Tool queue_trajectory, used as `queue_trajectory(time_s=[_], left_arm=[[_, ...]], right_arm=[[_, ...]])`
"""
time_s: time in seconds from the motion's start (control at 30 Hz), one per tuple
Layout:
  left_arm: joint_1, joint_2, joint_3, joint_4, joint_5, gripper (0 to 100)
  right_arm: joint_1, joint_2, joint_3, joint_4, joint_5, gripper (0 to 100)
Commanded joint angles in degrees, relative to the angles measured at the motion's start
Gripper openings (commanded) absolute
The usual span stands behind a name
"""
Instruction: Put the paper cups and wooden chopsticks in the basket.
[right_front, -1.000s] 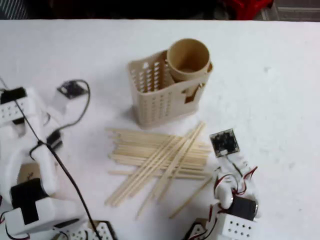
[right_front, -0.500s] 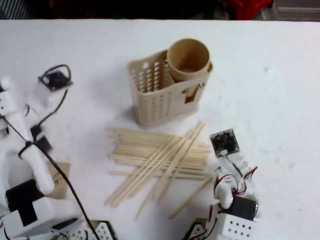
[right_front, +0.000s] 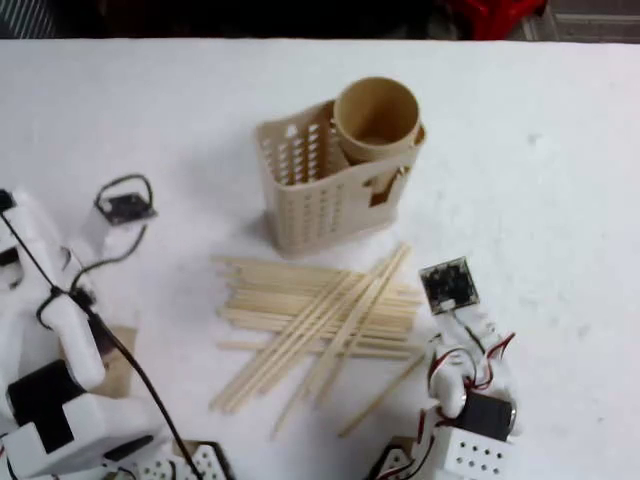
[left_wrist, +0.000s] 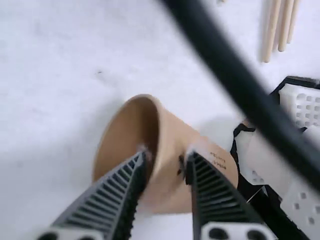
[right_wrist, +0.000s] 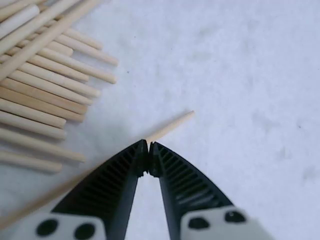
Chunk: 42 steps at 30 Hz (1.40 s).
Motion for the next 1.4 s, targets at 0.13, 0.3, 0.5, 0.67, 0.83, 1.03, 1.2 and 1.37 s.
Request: queue_trajectory(time_s=[0.13, 0.3, 0.5, 0.67, 0.83, 1.03, 1.2, 1.37], left_arm=[[-0.8, -1.7, 4.8, -4.2, -4.7, 7], [-0.7, -1.8, 1.3, -1.4, -4.6, 2], [-0.6, -1.8, -13.2, 4.0, 2.1, 2], [2.8, -1.9, -27.4, 4.2, 14.2, 2], [12.9, -1.9, -40.5, 4.2, 29.8, 2], [31.4, -1.9, -58.7, 4.1, 47.3, 2], [49.5, -1.2, -71.1, 1.1, 56.2, 2], [61.5, -1.2, -71.8, -11.8, 59.3, 2]], right_arm=[[0.6, -0.4, 0.4, -1.0, 0.4, 1.7], [0.6, -0.4, 0.4, -1.0, 0.4, 1.7], [0.6, -0.4, 0.4, -1.0, 0.4, 1.7], [0.6, -0.4, 0.4, -0.9, 0.4, 1.7], [0.6, -0.4, 0.4, -0.8, 0.4, 1.7], [0.6, -0.4, 0.4, -0.8, 0.4, 1.7], [2.3, -0.4, 0.4, -1.1, 0.0, 1.7], [5.1, -0.4, 0.4, -2.7, -1.9, 1.7]])
